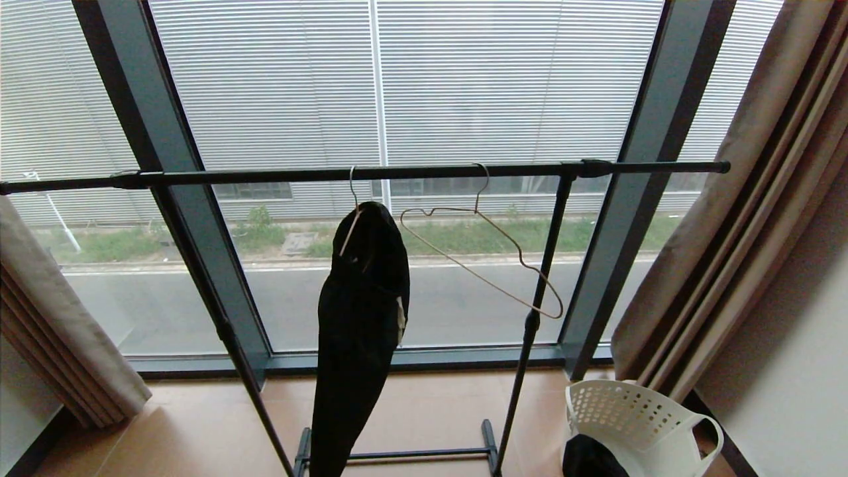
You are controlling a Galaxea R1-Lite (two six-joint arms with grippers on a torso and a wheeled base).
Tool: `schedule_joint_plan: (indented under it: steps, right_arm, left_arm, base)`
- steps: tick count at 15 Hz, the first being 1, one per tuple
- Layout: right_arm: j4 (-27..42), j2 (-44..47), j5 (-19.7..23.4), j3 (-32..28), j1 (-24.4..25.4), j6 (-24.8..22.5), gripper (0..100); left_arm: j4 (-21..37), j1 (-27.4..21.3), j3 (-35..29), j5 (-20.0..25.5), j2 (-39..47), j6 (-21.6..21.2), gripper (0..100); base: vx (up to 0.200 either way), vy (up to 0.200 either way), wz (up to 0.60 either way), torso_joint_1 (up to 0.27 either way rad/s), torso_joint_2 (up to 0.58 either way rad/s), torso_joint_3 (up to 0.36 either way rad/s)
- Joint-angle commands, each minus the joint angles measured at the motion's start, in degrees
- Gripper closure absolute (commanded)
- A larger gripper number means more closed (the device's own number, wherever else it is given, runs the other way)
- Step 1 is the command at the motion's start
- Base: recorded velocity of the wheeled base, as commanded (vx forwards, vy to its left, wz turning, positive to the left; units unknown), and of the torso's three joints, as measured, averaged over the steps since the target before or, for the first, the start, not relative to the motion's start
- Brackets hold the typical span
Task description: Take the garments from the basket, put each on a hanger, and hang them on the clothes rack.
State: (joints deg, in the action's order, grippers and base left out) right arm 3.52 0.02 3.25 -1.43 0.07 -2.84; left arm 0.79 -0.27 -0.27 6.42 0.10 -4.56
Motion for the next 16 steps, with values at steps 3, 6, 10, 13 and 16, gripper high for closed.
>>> schedule_joint_plan:
  steps: [3,6,10,13,16]
  right_arm:
    - [0.08,-0.02,0.00,-0.07,0.01,-0.06,0]
    - [0.08,-0.02,0.00,0.02,0.01,-0.06,0]
    - [0.08,-0.02,0.00,-0.07,0.01,-0.06,0]
    - [0.08,-0.02,0.00,-0.07,0.01,-0.06,0]
    - [0.08,-0.02,0.00,-0.07,0.01,-0.06,0]
  left_arm:
    - [0.00,0.00,0.00,-0.18,-0.01,0.52,0]
    - [0.00,0.00,0.00,-0.10,-0.10,0.52,0]
    - [0.00,0.00,0.00,-0.10,-0.10,0.52,0]
    - [0.00,0.00,0.00,-0.10,-0.10,0.60,0]
    - [0.00,0.00,0.00,-0.10,-0.10,0.60,0]
  base:
    - [0.000,0.000,0.00,-0.075,0.17,0.094]
    - [0.000,0.000,0.00,-0.146,0.35,0.189]
    - [0.000,0.000,0.00,-0.165,0.38,0.206]
    - [0.000,0.000,0.00,-0.198,0.47,0.263]
    - [0.000,0.000,0.00,-0.230,0.55,0.321]
